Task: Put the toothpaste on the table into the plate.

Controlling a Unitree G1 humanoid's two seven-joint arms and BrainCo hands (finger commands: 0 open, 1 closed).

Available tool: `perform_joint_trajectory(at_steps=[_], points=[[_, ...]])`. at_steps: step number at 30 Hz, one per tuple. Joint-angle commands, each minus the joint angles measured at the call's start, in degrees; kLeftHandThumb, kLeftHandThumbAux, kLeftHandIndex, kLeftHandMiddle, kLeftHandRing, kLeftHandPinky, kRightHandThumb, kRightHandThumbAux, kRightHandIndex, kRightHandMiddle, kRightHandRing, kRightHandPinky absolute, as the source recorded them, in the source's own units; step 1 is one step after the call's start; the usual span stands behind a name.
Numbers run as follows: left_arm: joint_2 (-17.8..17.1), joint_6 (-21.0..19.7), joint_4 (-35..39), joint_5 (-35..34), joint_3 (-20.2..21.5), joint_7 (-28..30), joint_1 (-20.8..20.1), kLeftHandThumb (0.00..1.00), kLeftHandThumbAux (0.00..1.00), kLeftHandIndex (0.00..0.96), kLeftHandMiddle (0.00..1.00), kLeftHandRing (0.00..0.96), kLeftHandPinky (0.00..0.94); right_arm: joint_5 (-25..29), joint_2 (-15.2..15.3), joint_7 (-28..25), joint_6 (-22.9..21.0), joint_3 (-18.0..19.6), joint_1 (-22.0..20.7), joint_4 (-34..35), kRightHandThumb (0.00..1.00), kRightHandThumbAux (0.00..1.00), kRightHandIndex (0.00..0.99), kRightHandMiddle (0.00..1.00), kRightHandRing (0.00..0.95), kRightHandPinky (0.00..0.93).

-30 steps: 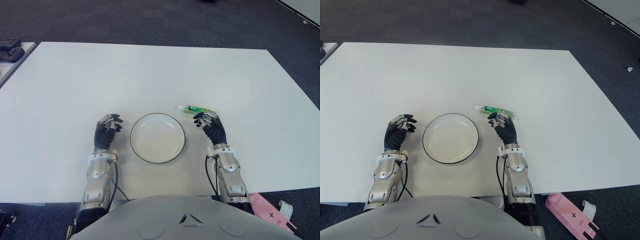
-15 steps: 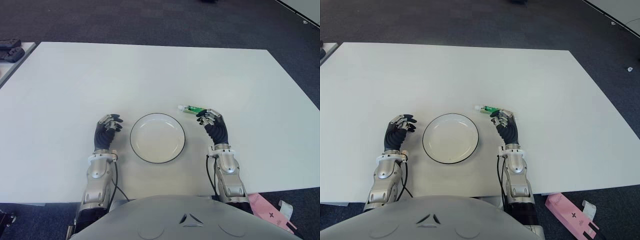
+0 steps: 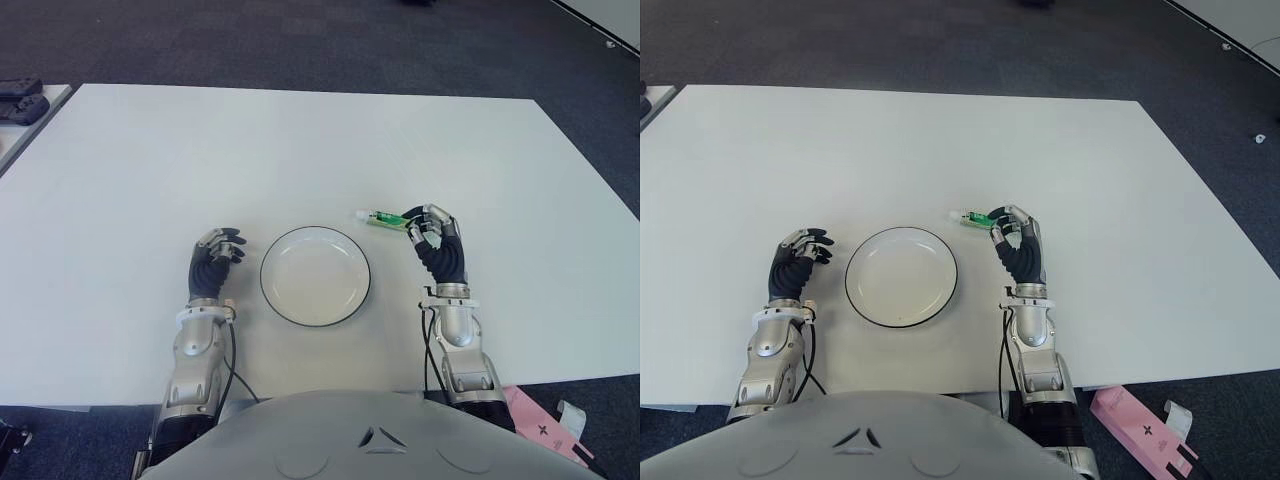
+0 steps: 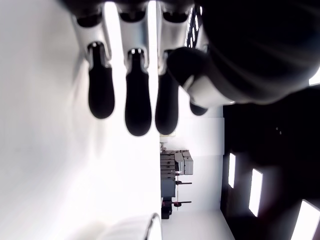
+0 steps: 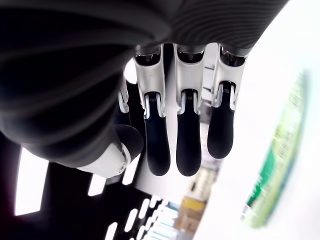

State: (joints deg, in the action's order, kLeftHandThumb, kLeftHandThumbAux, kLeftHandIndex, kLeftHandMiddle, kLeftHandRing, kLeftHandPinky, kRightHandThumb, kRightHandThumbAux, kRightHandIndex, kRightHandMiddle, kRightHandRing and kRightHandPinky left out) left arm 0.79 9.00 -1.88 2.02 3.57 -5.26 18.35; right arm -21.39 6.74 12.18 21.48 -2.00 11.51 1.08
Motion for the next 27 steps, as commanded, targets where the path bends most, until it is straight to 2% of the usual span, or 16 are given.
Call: perform_joint_trajectory(at_steps=[1,6,7,8,10,13,18,21,27], points=[[0.1,-1.1,-1.7,-0.5,-0.1,0.6,0.2,0.831,0.683,0.400,0.485,0.572,0.547,0.4,3.4,-3.5,-0.7,0.3,-2.8,-0.4,0.705,0.724,0.419,0.463,0.503,0.533],[0.0,-0.5,-2.1,-0.8,-0.1,0.8,0.1,0.831,0.683,0.400,0.485,0.573,0.546,0.4,6.3,-6.3,-1.3,0.4,-3.8,-0.3,0.697,0.722,0.413,0.410,0.483,0.530],[0.0,-0.3,-2.2,-0.8,-0.1,0.8,0.0,0.831,0.683,0.400,0.485,0.573,0.546,0.2,6.9,-6.7,-1.6,0.5,-4.2,-0.3,0.694,0.721,0.411,0.336,0.379,0.428],[0.1,-0.3,-2.2,-0.7,-0.1,0.7,0.1,0.831,0.683,0.400,0.485,0.573,0.546,-1.1,8.1,-7.1,-1.9,0.4,-4.7,-0.3,0.693,0.721,0.410,0.310,0.342,0.391],[0.2,-0.4,-2.2,-0.6,-0.2,0.4,0.1,0.832,0.683,0.399,0.485,0.572,0.545,-2.9,9.7,-7.6,-2.3,0.3,-5.4,-0.4,0.558,0.627,0.281,0.222,0.235,0.264],[0.4,-1.0,-1.9,-0.2,-0.2,-0.2,0.1,0.832,0.683,0.400,0.485,0.572,0.544,-4.1,12.1,-9.5,-3.2,0.1,-7.2,-0.5,0.490,0.550,0.186,0.150,0.161,0.184],[0.7,-1.6,-1.5,0.4,-0.4,-0.7,0.1,0.833,0.682,0.403,0.484,0.572,0.541,-5.4,14.9,-12.7,-4.9,-0.7,-11.0,-0.7,0.470,0.465,0.091,0.065,0.088,0.126],[0.7,-1.7,-1.4,0.3,-0.3,-0.6,0.1,0.833,0.681,0.406,0.482,0.569,0.537,-7.3,16.9,-13.8,-5.0,-1.7,-12.7,-1.6,0.464,0.406,0.036,0.025,0.034,0.048],[0.8,-1.6,-1.3,0.2,-0.3,-0.4,0.4,0.832,0.682,0.403,0.483,0.568,0.542,-14.2,21.2,-11.8,-1.7,-6.6,-22.3,-15.9,0.431,0.244,0.003,0.002,0.003,0.005]])
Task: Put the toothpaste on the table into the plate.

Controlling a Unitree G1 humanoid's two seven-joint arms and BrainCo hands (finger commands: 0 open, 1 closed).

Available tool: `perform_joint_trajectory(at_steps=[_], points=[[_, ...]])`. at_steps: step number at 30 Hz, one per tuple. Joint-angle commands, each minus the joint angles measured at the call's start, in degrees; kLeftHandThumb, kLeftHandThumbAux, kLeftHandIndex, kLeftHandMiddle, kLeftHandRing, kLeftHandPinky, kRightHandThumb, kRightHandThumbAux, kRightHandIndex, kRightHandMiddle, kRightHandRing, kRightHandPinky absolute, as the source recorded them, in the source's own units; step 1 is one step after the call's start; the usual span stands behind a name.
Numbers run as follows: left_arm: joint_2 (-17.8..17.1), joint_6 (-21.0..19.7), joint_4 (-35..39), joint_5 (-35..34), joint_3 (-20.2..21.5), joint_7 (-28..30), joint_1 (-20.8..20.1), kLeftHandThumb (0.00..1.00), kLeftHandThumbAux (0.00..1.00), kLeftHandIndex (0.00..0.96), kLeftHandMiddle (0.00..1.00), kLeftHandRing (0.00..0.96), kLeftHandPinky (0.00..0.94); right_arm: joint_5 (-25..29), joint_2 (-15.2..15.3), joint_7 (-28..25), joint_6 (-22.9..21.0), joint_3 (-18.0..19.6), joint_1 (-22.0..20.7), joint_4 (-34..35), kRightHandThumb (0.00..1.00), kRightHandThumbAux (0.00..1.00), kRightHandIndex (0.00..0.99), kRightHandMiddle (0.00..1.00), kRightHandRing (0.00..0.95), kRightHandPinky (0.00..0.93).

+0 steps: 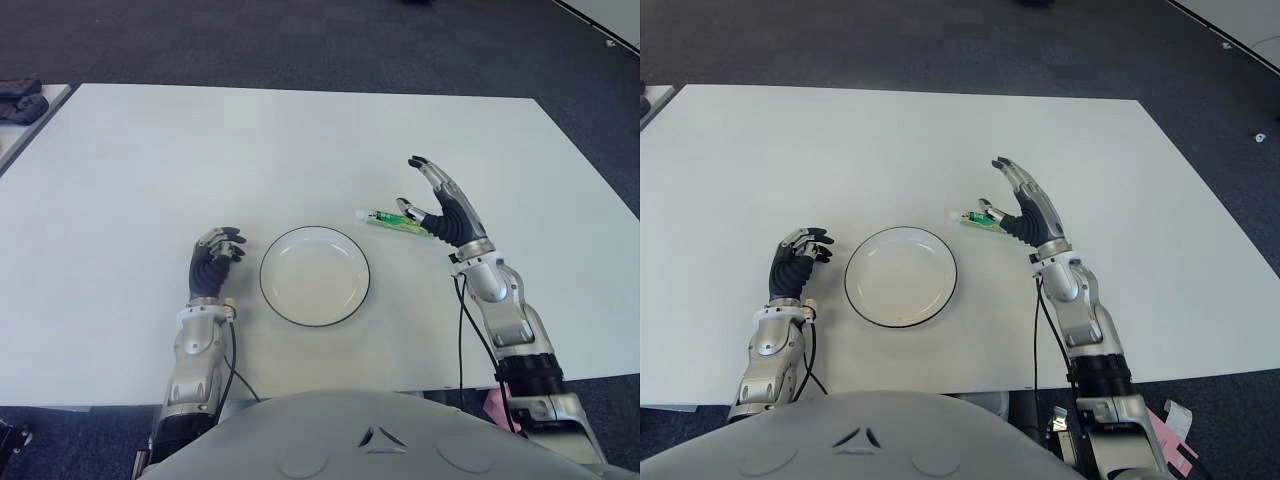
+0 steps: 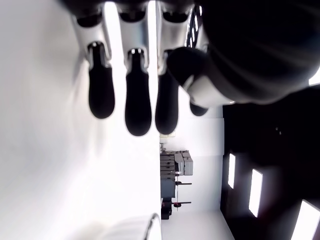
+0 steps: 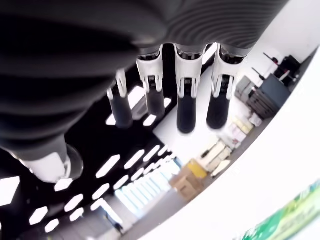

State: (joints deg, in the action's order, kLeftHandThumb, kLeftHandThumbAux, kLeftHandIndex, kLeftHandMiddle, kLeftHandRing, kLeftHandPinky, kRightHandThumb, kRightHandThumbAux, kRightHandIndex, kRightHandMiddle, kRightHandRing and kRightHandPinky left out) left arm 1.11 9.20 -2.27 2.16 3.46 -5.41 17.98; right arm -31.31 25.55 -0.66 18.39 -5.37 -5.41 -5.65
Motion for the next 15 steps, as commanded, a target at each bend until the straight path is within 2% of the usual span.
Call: perform_joint_trajectory(at_steps=[1,7,15], points=[[0.5,-1.9,-0.9,0.0,-0.2,-0.3,0.8,0.832,0.682,0.403,0.484,0.568,0.543,-5.5,3.1,1.6,1.8,-4.0,-6.4,-10.9,0.432,0.223,0.002,0.001,0.002,0.003],[0.7,-1.7,-0.8,0.1,-0.3,-0.3,1.0,0.832,0.683,0.399,0.487,0.573,0.548,-11.4,6.9,1.6,1.9,-8.0,-9.2,-12.8,0.465,0.140,0.000,0.000,0.000,0.000],[0.8,-1.2,-0.7,0.2,-0.3,-0.1,1.5,0.832,0.683,0.399,0.487,0.575,0.549,-14.2,9.0,-4.7,-1.1,-11.5,-12.1,-10.2,0.518,0.111,0.000,0.000,0.000,0.000]])
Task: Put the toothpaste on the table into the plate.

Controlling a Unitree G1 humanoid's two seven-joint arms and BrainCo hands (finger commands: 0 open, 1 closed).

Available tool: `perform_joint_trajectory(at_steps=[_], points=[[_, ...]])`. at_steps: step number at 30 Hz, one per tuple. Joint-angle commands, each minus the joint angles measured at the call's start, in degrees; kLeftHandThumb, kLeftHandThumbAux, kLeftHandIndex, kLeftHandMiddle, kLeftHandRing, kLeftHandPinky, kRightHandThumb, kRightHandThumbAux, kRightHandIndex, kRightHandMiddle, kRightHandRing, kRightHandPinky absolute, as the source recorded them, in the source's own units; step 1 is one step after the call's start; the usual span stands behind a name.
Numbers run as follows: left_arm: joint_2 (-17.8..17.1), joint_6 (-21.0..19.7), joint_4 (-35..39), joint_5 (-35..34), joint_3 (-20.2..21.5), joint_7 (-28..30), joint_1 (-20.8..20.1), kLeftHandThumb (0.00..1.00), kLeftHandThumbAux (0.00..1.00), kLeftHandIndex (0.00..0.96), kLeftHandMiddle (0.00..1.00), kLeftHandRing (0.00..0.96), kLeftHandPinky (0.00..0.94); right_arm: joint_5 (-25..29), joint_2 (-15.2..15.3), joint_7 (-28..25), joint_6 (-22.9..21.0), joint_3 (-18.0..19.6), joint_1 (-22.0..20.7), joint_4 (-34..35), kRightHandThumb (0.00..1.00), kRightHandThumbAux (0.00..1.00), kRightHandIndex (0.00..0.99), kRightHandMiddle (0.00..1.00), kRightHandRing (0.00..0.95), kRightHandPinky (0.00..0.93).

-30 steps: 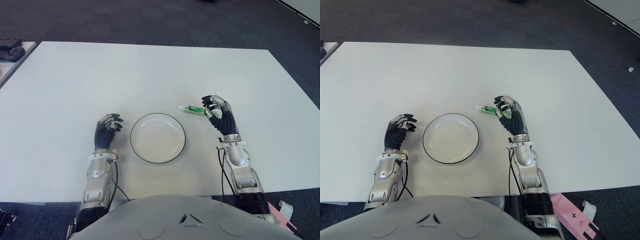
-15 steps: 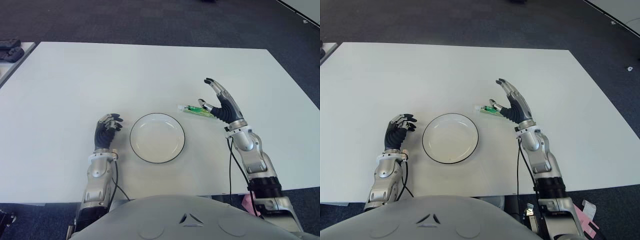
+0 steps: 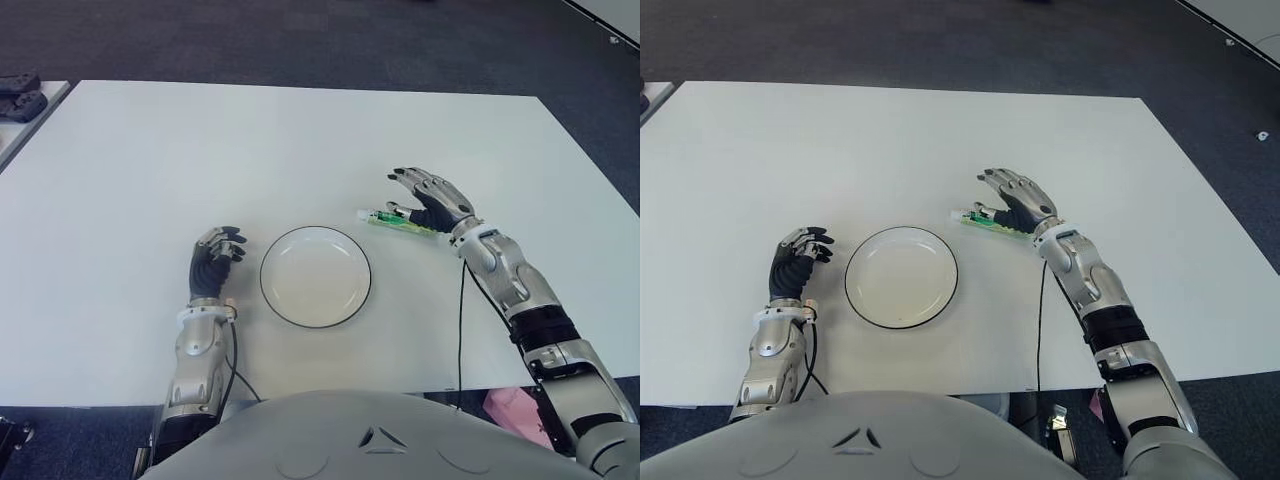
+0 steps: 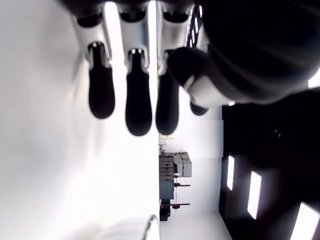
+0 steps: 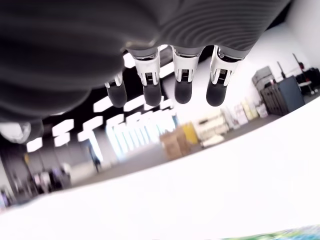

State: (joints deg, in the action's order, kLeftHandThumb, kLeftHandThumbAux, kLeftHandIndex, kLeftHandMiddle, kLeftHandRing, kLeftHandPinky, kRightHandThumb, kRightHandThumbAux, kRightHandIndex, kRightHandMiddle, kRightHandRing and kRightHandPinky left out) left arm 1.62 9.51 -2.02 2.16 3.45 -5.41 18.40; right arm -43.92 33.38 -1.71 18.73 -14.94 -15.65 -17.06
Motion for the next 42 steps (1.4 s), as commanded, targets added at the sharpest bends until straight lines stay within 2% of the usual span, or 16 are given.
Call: perform_joint_trajectory(at_steps=[1,8,15,25,32,42], points=[[0.3,-1.5,-0.9,0.2,-0.3,-0.2,1.1,0.832,0.683,0.399,0.487,0.575,0.549,-1.8,1.5,-4.5,-1.7,-2.2,-2.1,1.2,0.522,0.108,0.000,0.000,0.000,0.000],[0.6,-1.5,-0.4,0.4,-0.4,-0.4,1.6,0.831,0.683,0.397,0.487,0.573,0.545,-4.0,2.9,-6.8,-1.4,-5.0,-5.2,-1.3,0.531,0.099,0.000,0.000,0.000,0.000],[1.1,-2.2,0.0,0.7,-0.4,-1.0,1.9,0.832,0.684,0.397,0.487,0.575,0.550,-6.5,4.1,-5.8,2.2,-8.8,-9.5,-7.6,0.520,0.100,0.000,0.000,0.000,0.000],[0.9,-1.3,0.2,0.6,-0.4,-0.3,2.5,0.832,0.683,0.397,0.488,0.581,0.554,-10.3,5.5,-4.2,6.2,-13.2,-13.4,-13.3,0.514,0.102,0.000,0.000,0.000,0.000],[0.9,-1.2,0.0,0.1,-0.2,-0.2,2.5,0.831,0.684,0.397,0.488,0.577,0.549,-11.7,6.3,-4.5,6.7,-15.1,-14.5,-14.5,0.518,0.101,0.000,0.000,0.000,0.000],[0.9,-1.6,0.2,0.1,-0.1,-0.5,2.5,0.832,0.683,0.397,0.487,0.574,0.548,-11.3,8.4,-5.8,6.9,-15.6,-13.9,-13.2,0.537,0.107,0.000,0.000,0.000,0.000]])
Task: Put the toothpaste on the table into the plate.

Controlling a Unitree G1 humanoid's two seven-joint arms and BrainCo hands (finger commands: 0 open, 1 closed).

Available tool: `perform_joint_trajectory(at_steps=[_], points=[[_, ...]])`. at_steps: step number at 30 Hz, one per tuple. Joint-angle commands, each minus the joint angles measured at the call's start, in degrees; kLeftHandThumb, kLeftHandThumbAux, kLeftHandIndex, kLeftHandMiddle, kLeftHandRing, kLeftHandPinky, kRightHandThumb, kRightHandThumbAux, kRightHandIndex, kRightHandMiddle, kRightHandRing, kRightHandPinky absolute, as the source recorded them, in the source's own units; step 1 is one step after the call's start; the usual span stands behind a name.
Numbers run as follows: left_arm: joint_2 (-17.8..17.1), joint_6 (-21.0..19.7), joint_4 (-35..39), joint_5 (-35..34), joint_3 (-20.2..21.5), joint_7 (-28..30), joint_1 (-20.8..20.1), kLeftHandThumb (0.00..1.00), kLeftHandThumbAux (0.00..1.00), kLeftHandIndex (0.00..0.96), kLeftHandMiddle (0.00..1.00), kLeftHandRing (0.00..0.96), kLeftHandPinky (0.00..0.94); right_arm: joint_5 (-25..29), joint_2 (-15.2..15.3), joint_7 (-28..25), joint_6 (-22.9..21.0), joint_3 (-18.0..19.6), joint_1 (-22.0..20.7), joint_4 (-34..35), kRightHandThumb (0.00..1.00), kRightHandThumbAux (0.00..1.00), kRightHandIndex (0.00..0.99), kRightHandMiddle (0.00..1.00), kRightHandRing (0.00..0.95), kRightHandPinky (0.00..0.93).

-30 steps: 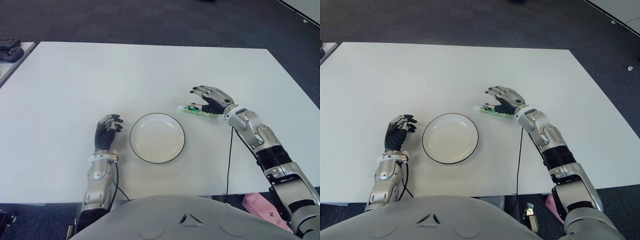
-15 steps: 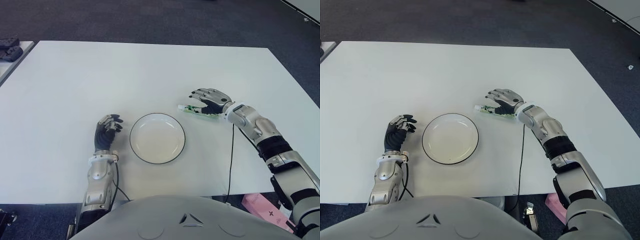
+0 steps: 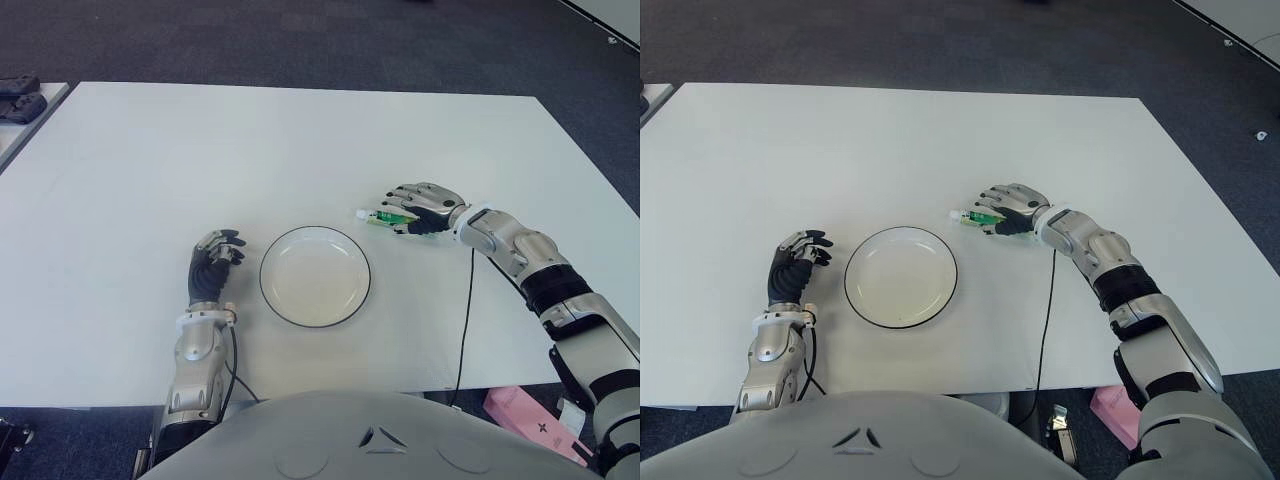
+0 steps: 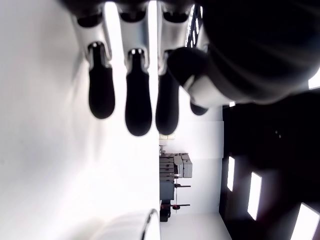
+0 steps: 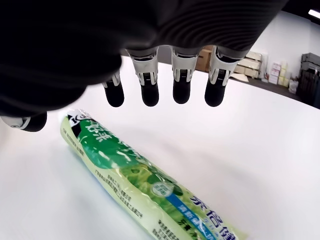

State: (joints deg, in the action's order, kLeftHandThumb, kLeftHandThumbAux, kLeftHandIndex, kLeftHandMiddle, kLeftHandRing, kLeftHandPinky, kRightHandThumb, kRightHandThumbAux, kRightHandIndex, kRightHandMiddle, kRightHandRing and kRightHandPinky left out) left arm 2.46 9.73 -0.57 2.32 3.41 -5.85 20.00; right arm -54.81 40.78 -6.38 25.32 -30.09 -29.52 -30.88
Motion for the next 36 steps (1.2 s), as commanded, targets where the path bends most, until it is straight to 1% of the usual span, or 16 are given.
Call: perform_joint_trajectory(at_steps=[1,7,12,22,31,36], points=[[0.1,-1.8,-1.3,0.0,0.0,-0.1,0.9,0.832,0.683,0.398,0.487,0.574,0.548,-0.4,1.1,-1.4,0.1,-0.5,0.0,0.7,0.539,0.107,0.000,0.000,0.000,0.000],[-0.1,-1.7,-1.1,-0.1,0.1,0.1,1.0,0.832,0.683,0.397,0.487,0.570,0.540,-0.7,2.1,-2.0,-0.4,-0.7,0.4,0.2,0.543,0.102,0.000,0.000,0.000,0.000],[-0.3,-1.6,-0.9,-0.2,0.2,0.2,1.2,0.832,0.683,0.398,0.487,0.570,0.542,-1.3,2.4,-1.4,-0.5,-1.3,0.8,-1.1,0.543,0.098,0.000,0.000,0.000,0.000],[-0.6,-1.5,-0.2,-0.4,0.2,0.3,2.0,0.832,0.683,0.399,0.487,0.574,0.546,-2.2,2.6,-1.3,-1.2,-2.1,2.5,-1.2,0.549,0.101,0.000,0.000,0.000,0.000],[-0.8,-1.6,0.4,-1.3,0.6,0.9,2.7,0.833,0.682,0.401,0.486,0.573,0.543,-3.2,0.7,3.8,-2.8,-3.5,3.6,-6.0,0.555,0.110,0.000,0.000,0.000,0.000],[-0.6,-2.3,1.2,-1.0,0.7,0.3,3.2,0.833,0.682,0.402,0.485,0.570,0.542,-2.6,-1.9,7.0,-4.6,-4.0,3.8,-10.5,0.554,0.113,0.000,0.000,0.000,0.000]])
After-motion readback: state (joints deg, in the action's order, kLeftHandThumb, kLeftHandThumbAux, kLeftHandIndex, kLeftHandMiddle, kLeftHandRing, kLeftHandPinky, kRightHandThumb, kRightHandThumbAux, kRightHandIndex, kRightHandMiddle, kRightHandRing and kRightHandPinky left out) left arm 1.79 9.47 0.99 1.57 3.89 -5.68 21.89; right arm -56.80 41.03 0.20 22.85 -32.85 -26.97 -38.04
